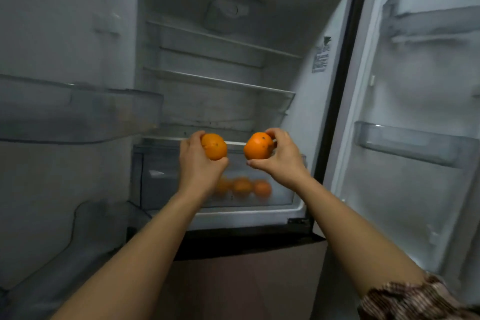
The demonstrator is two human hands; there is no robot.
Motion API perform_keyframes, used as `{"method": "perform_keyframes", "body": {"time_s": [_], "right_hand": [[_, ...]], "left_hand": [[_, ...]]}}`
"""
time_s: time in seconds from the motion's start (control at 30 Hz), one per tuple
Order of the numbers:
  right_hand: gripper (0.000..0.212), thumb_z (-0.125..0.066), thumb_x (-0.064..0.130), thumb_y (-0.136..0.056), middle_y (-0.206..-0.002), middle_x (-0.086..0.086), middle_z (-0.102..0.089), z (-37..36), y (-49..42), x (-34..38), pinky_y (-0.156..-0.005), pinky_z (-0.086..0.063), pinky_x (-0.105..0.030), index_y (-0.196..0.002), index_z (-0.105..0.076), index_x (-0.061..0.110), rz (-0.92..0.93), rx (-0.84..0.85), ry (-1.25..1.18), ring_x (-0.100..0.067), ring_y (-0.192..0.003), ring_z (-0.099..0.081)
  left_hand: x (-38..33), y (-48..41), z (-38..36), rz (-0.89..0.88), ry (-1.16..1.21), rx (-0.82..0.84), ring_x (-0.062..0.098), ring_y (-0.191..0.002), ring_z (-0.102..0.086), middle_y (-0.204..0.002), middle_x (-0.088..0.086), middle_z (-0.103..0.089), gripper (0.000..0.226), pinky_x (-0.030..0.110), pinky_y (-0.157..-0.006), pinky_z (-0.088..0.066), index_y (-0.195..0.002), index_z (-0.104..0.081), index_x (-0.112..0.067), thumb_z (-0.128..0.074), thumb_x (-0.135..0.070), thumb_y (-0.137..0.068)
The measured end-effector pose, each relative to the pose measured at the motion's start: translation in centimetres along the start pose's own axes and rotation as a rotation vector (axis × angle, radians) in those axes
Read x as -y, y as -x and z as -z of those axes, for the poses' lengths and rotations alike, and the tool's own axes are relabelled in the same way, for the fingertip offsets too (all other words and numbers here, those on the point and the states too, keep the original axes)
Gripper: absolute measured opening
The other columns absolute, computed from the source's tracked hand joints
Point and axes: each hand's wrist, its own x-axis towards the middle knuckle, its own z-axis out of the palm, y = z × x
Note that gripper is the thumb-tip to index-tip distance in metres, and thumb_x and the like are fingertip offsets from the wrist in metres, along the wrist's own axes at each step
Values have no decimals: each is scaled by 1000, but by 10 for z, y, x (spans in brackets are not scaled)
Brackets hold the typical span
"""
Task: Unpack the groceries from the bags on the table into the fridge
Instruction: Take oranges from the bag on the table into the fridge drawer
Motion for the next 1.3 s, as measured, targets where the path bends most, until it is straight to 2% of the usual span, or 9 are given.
{"method": "perform_keyframes", "body": {"time_s": [0.27,0.43,0.77,0.87,0.97,1.07,1.13,1.2,1.3], "right_hand": [[62,-83,26,-69,-114,1,-50,-45,-108,-26,-75,-44,-28,-119,-47,21,-1,260,-176,-19,-100,-54],[57,-80,29,-73,-116,-3,-55,-84,-156,-33,-73,-47,-26,-122,-54,18,-30,492,-247,-19,-101,-55],[46,-73,31,-81,-90,-4,-61,-166,-212,-25,-60,-49,-24,-117,-57,8,122,1066,188,-18,-78,-60],[45,-70,28,-85,-99,-10,-64,-189,-218,-26,-66,-53,-28,-120,-55,3,169,1183,297,-21,-83,-61],[42,-66,23,-87,-115,-17,-62,-206,-222,-31,-66,-53,-29,-124,-55,4,217,1258,413,-22,-85,-61],[43,-68,22,-88,-119,-17,-61,-218,-220,-40,-59,-51,-27,-126,-55,7,231,1333,485,-24,-83,-60],[42,-72,20,-85,-101,-11,-65,-221,-217,-44,-60,-53,-28,-122,-59,4,213,1367,503,-24,-77,-61],[33,-73,14,-83,-82,-6,-65,-218,-216,-47,-60,-55,-28,-112,-65,-2,169,1387,467,-22,-71,-63],[31,-73,6,-82,-91,-10,-67,-210,-217,-47,-63,-58,-27,-111,-66,-5,88,1385,337,-18,-70,-63]], "left_hand": [[13,-99,-17,43,-208,-57,26,-102,-55,-115,7,-56,68,33,-79,-45,-122,-49,-17,-81,-25,-62],[32,-136,-8,241,-426,16,22,-75,-58,-88,8,-65,40,34,-67,-49,-92,-63,-13,-79,-30,-61],[86,-188,-10,481,-753,387,13,-63,-64,-66,-1,-67,38,21,-55,-48,-74,-68,-14,-79,-43,-53],[107,-200,-11,491,-771,519,16,-72,-68,-83,4,-74,54,31,-73,-58,-88,-73,-10,-75,-46,-47],[112,-208,-11,675,-792,833,8,-57,-64,-76,1,-73,30,22,-58,-53,-88,-72,-9,-75,-34,-72],[122,-216,-16,714,-918,966,12,-64,-63,-103,10,-72,58,20,-53,-49,-111,-69,-7,-73,-42,-65],[123,-218,-19,688,-930,999,14,-77,-62,-119,12,-65,52,20,-56,-50,-125,-60,-10,-65,-36,-81],[120,-216,-22,693,-862,1035,8,-69,-64,-103,6,-71,36,16,-53,-50,-127,-56,-10,-52,-23,-95],[113,-212,-21,801,-747,1031,6,-48,-62,-61,-2,-67,24,17,-43,-49,-116,-59,-3,-48,-14,-97]]}}
